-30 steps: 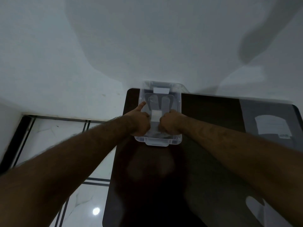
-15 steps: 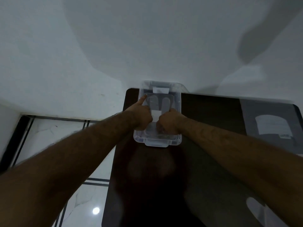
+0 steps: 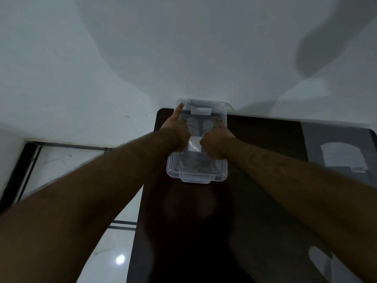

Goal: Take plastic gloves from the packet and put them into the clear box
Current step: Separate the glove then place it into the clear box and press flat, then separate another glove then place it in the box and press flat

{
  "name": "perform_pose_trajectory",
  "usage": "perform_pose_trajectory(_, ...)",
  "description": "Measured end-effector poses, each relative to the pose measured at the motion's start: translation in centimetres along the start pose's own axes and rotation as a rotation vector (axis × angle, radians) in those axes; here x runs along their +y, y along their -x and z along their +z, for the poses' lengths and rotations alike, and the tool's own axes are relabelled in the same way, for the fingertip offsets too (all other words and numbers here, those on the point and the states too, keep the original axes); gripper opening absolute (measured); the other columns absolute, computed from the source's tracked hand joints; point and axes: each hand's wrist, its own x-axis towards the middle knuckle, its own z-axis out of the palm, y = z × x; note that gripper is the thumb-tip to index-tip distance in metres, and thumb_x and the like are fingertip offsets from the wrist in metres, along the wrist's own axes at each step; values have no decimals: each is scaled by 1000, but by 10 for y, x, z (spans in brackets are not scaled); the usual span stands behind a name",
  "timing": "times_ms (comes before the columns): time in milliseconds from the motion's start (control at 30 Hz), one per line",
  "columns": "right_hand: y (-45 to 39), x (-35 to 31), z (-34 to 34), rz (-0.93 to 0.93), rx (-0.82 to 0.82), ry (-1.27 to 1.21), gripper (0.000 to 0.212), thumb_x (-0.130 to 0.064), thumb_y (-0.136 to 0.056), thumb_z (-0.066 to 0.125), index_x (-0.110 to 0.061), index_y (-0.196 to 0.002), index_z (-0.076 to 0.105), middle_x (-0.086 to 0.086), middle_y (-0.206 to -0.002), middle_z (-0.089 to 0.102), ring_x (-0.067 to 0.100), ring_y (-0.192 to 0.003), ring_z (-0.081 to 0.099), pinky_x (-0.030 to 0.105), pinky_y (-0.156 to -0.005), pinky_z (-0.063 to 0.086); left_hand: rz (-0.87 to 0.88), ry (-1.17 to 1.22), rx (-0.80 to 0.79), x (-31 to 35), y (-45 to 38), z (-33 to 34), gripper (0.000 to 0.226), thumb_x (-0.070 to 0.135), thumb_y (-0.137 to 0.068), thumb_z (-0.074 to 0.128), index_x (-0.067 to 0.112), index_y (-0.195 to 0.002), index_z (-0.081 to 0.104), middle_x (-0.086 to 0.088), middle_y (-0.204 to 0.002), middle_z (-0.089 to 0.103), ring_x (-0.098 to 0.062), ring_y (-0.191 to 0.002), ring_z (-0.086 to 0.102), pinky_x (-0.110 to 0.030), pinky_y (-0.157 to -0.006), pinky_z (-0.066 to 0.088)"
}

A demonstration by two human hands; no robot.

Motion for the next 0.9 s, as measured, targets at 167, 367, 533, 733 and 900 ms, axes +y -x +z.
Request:
perform_pose_trajectory(167, -1, 6, -16, -18, -95, 76, 35, -50, -104, 58, -27, -129, 68, 4, -139, 68, 30, -149, 47, 71, -124, -10, -14, 27, -46, -4, 2, -1, 42, 49, -102, 59, 28, -137, 67, -3, -149, 66, -29, -155, 42, -75, -123, -17)
perform_pose_trajectory(367, 22, 35, -21, 32, 52, 26, 22, -34, -104, 56, -28, -116, 72, 1, -117, 74, 25, -132, 61, 78, -124, -5, 146, 47, 32, 18, 14, 11, 35, 42, -106, 52, 31, -135, 69, 2, -152, 64, -29, -161, 32, -75, -116, -23)
perform_pose_trajectory(533, 25, 44, -9, 99, 60, 5, 29, -36, -102, 55, -30, -124, 72, 2, -133, 70, 27, -141, 54, 78, -120, -8, 232, 188, -133, 37, 27, 12, 39, 38, -109, 49, 37, -147, 61, 0, -157, 59, -28, -161, 31, -66, -108, -31)
perform_pose_trajectory(733, 16, 31, -17, 28, -20, 95, 33, -41, -104, 51, -30, -128, 70, 2, -134, 71, 27, -144, 52, 77, -120, -13, 214, 210, -214, 39, 25, 13, 40, 38, -106, 58, 31, -145, 63, -2, -157, 57, -30, -159, 33, -72, -120, -19)
perform_pose_trajectory(900, 21, 26, -16, 28, -29, 111, 38, -50, -107, 45, -29, -122, 72, 1, -125, 73, 26, -138, 56, 77, -121, -13, 223, 272, -165, 38, 32, 11, 40, 33, -107, 57, 31, -146, 62, -3, -157, 56, -29, -159, 33, -69, -124, -15)
